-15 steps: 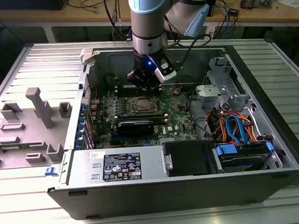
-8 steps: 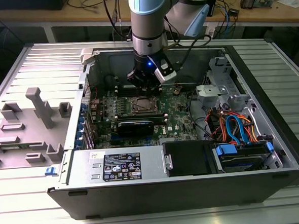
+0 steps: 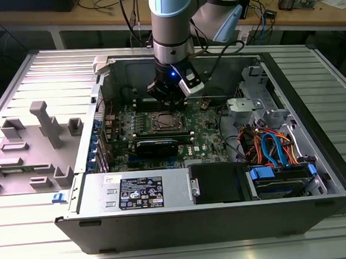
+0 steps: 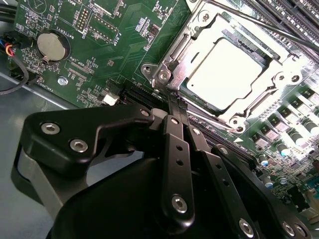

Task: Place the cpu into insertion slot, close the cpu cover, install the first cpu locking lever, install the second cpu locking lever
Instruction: 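Install the first cpu locking lever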

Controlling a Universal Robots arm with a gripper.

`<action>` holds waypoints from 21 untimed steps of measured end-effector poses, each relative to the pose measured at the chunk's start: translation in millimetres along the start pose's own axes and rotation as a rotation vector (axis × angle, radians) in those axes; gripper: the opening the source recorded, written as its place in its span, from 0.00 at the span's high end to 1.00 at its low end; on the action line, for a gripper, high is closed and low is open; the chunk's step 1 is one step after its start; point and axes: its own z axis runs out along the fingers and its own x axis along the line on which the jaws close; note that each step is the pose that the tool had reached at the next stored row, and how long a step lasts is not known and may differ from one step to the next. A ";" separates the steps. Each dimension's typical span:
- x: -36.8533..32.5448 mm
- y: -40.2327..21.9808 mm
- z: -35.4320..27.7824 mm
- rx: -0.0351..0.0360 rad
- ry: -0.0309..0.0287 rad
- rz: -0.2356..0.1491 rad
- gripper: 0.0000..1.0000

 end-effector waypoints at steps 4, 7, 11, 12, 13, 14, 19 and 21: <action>-0.1 0.0 -0.1 -0.0001 0.0000 0.000 0.89; -0.3 0.2 -2.8 -0.0002 -0.0001 0.000 0.89; -1.2 0.2 -2.9 0.0000 0.0002 0.000 0.89; -1.3 0.2 -2.8 0.0000 0.0001 0.000 0.89; -1.4 0.4 -2.8 0.0001 0.0002 -0.001 0.89; -1.4 0.5 -2.8 0.0000 0.0002 -0.001 0.89; -1.5 0.5 -2.6 -0.0002 0.0010 -0.003 0.89; -1.7 0.3 -2.0 0.0003 0.0023 -0.003 0.89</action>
